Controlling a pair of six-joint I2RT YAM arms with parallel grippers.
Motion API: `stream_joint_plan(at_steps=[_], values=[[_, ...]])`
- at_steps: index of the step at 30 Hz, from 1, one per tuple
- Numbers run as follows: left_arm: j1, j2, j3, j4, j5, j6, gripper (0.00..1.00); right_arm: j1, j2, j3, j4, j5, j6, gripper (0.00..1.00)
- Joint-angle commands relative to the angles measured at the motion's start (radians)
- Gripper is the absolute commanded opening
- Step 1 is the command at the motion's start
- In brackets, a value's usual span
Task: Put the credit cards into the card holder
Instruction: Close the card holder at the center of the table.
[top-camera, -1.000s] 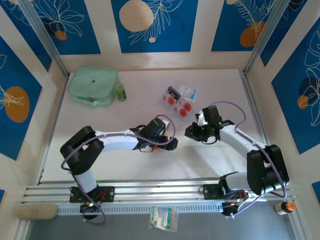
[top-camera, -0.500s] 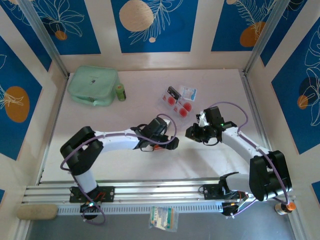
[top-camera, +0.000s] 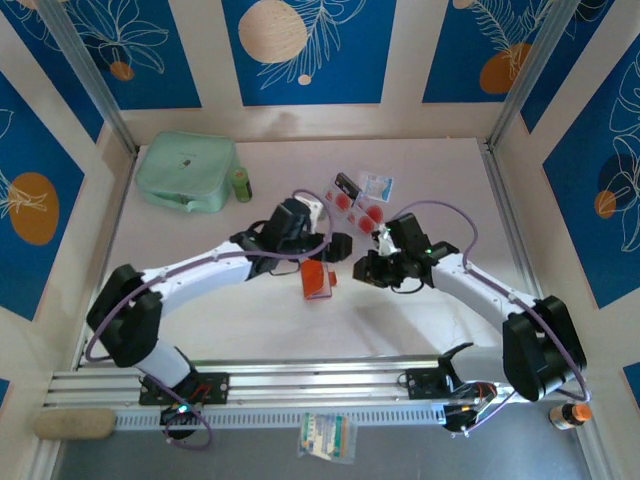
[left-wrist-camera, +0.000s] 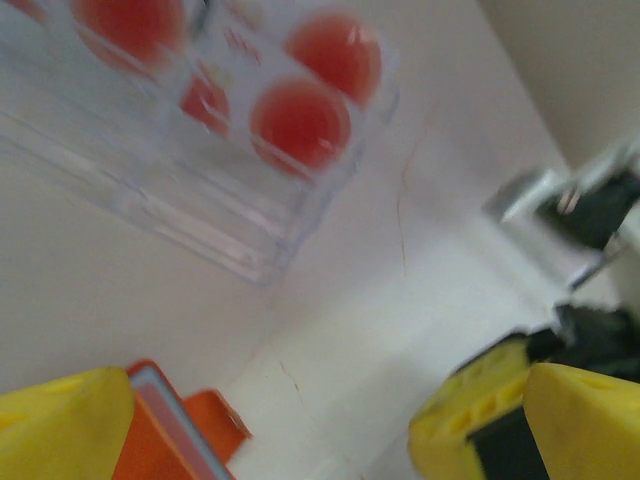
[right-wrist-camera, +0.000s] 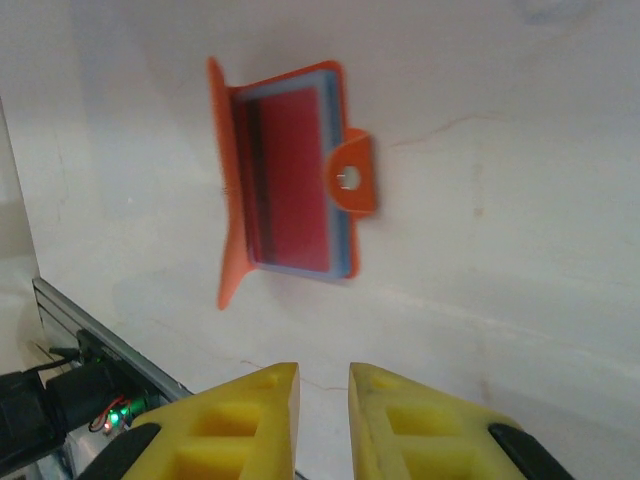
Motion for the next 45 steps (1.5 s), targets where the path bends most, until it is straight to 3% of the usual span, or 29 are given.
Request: stream_joint_plan(at_steps=[1, 6, 10, 17, 30, 45], values=[[0.067, -0.086, -0.017, -0.008, 0.018, -0.029, 1.0, 0.076, 0.059, 0.08, 0.013, 0.035, 0.034, 0.2], [0.149, -0.171, -0.109, -0.021, -0.073, -0.052, 1.0, 0.172, 0.172, 0.187, 0.013, 0.067, 0.039, 0.19], [0.16, -0.201, -0.163, -0.047, -0.184, -0.023, 1.0, 0.219, 0.256, 0.257, 0.016, 0.071, 0.039, 0.19], [0.171, -0.17, -0.188, -0.141, -0.242, 0.017, 1.0, 0.265, 0.347, 0.31, 0.005, 0.097, 0.027, 0.17], [0.169, -0.061, -0.134, -0.284, -0.173, 0.178, 1.0, 0.244, 0.382, 0.177, 0.058, 0.166, 0.024, 0.12], [0.086, 0.069, -0.109, -0.232, -0.126, 0.15, 1.0, 0.231, 0.399, 0.118, 0.096, 0.171, 0.048, 0.1]])
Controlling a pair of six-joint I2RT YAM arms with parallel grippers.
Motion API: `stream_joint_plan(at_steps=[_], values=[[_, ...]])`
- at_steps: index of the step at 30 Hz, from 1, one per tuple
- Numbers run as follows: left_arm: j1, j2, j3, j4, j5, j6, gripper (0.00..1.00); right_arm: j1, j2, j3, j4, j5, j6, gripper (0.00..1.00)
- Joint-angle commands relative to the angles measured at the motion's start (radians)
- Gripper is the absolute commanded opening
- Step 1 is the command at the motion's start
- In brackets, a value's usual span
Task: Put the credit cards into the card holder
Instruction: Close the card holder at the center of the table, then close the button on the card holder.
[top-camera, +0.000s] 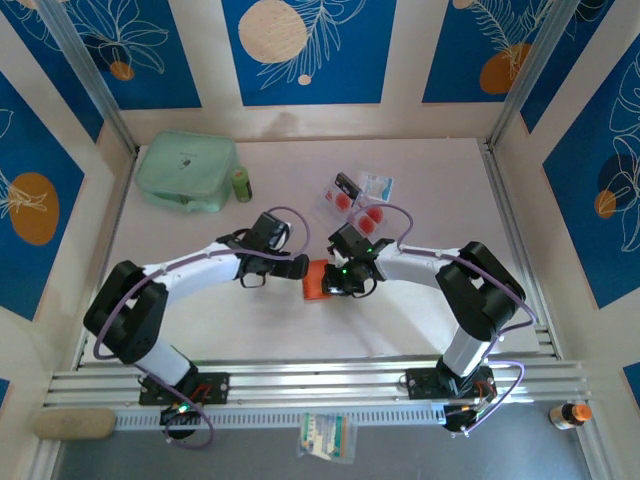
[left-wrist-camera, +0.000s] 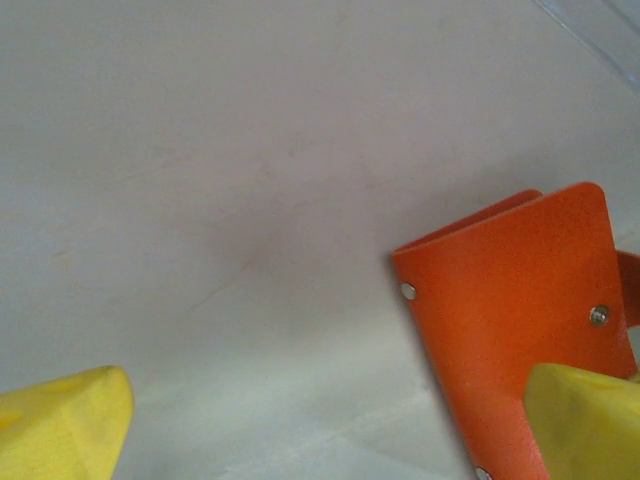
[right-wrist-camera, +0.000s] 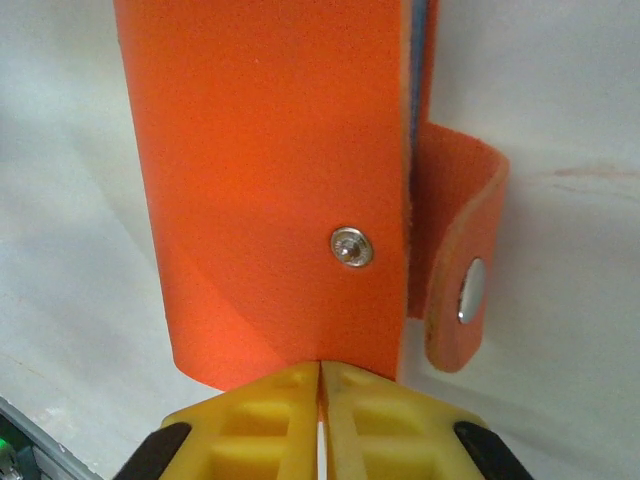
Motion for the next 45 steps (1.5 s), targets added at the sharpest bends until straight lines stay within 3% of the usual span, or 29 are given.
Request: stream_joint_plan(at_steps=[1, 16, 26, 38, 45], values=[[-0.028, 0.036, 0.041, 0.014, 0.018, -0.001, 1.0, -0.006, 0.004, -0.022, -0.004, 0.006, 0.013, 0.1], [-0.089, 0.14, 0.067, -0.015, -0.07, 0.016, 1.0, -0.021, -0.038, -0.025, -0.013, -0.011, 0.013, 0.1], [-0.121, 0.203, 0.094, -0.118, -0.208, 0.028, 1.0, -0.139, -0.186, -0.029, -0.096, -0.013, -0.03, 0.11], [-0.152, 0.237, 0.106, -0.146, -0.255, 0.036, 1.0, -0.168, -0.113, 0.026, -0.12, -0.047, -0.078, 0.27], [-0.153, 0.226, 0.094, -0.14, -0.256, 0.036, 1.0, -0.14, -0.06, 0.07, -0.119, -0.048, -0.08, 0.29]])
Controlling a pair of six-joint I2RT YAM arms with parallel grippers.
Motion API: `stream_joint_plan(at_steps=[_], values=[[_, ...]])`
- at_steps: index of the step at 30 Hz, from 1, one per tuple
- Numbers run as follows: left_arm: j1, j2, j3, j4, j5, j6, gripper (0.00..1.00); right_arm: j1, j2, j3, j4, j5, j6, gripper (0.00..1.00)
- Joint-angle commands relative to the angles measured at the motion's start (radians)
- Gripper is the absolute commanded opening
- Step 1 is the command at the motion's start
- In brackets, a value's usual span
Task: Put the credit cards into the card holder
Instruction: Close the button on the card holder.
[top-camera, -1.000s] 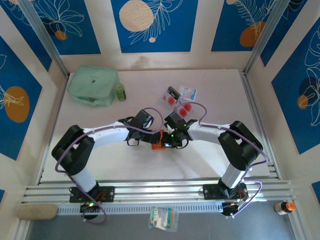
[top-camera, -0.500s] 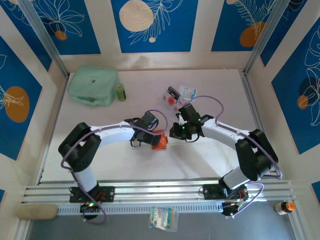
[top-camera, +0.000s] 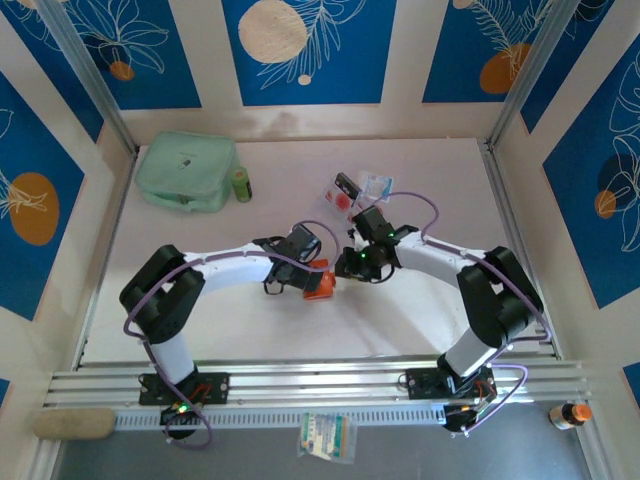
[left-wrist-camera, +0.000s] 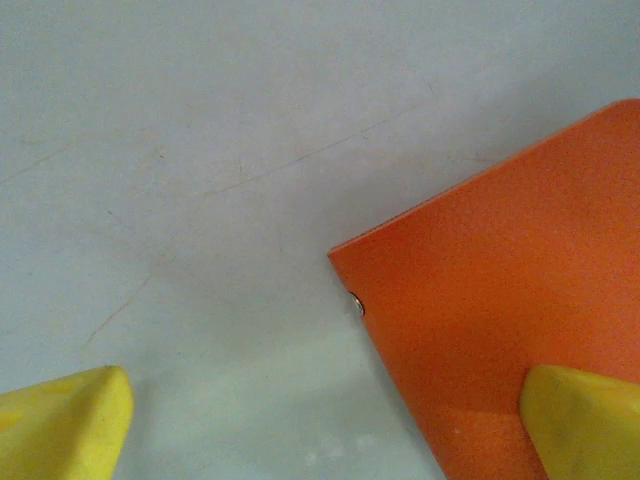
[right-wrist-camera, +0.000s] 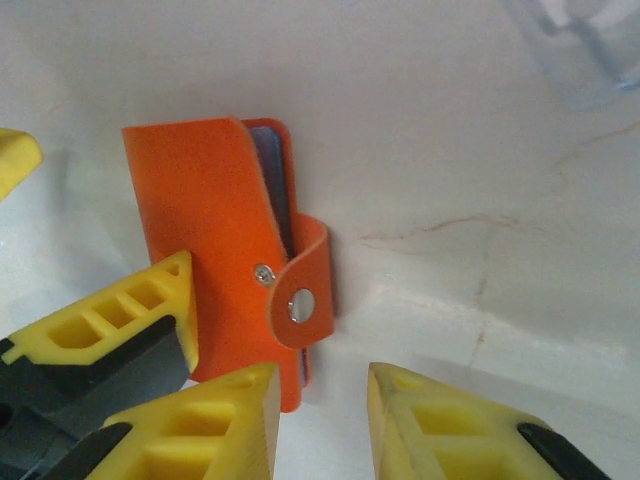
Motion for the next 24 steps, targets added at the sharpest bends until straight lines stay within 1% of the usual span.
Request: stream_joint_plan(at_steps=[1, 9, 13, 18, 24], values=[[-0.004, 0.035, -0.02, -0.069, -0.055, 0.021, 1.0, 0.015, 0.024, 0.044, -0.016, -0.024, -0.016, 0.29], [-0.004, 0.027, -0.031, -0.058, -0.05, 0.02, 1.0, 0.023, 0.081, 0.087, -0.022, -0.01, -0.028, 0.29], [-0.003, 0.024, -0.034, -0.056, -0.05, 0.023, 1.0, 0.02, 0.101, 0.097, -0.025, -0.005, -0.036, 0.27], [-0.004, 0.022, -0.035, -0.055, -0.052, 0.025, 1.0, 0.011, 0.103, 0.098, -0.026, -0.003, -0.04, 0.17], [-0.003, 0.019, -0.042, -0.048, -0.051, 0.024, 1.0, 0.004, 0.098, 0.09, -0.025, -0.007, -0.044, 0.01]])
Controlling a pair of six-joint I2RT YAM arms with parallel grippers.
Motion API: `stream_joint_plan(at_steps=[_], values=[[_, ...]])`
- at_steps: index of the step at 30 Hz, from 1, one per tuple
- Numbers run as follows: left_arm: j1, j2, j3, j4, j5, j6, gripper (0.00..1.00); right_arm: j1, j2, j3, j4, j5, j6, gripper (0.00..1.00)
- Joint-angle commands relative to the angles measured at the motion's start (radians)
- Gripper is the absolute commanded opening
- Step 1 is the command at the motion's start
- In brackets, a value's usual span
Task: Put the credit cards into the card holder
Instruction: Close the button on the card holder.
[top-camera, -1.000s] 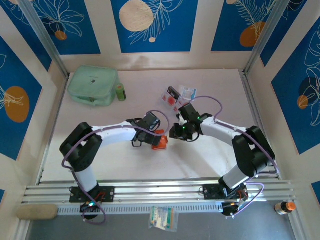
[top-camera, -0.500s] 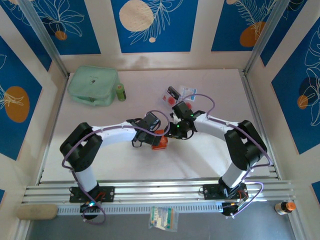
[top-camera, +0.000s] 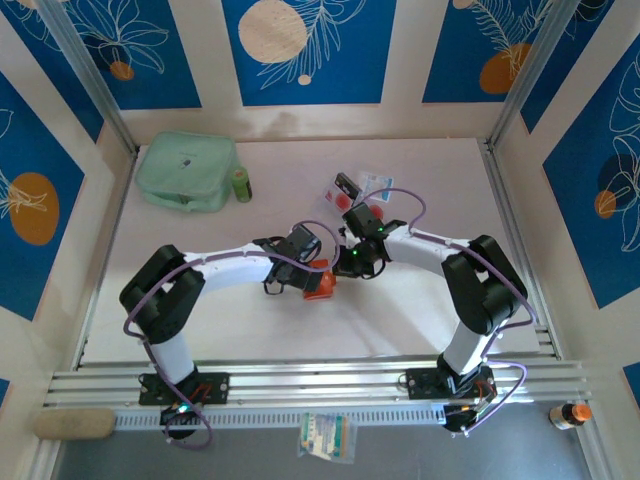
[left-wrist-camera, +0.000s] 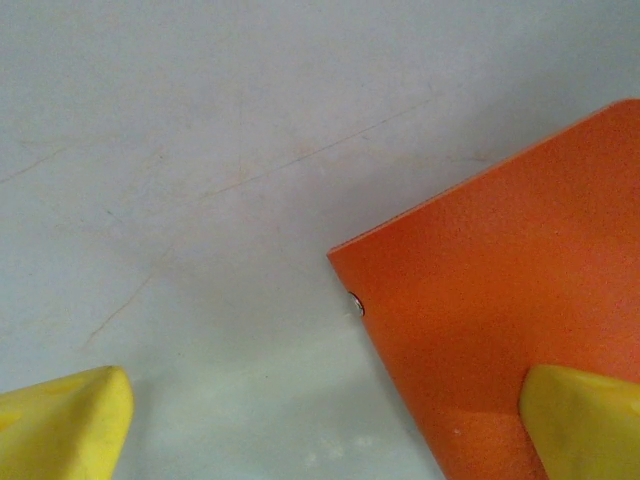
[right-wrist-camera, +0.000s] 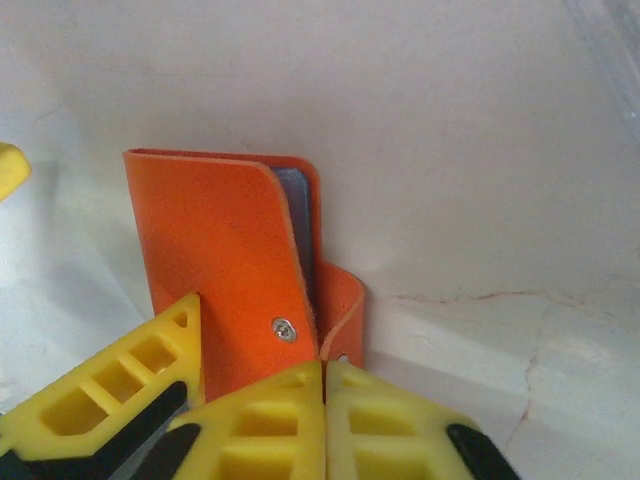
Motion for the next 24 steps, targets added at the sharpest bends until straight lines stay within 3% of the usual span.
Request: stream_joint_plan(at_steps=[1, 24], values=[[-0.004, 0.018, -0.04, -0.05, -0.051, 0.024, 1.0, -0.006, -0.002, 0.015, -0.016, -0.009, -0.006, 0.0], [-0.003, 0.0, -0.066, -0.008, -0.028, 0.021, 1.0, 0.004, 0.048, 0.014, 0.096, -0.135, 0.064, 0.0]])
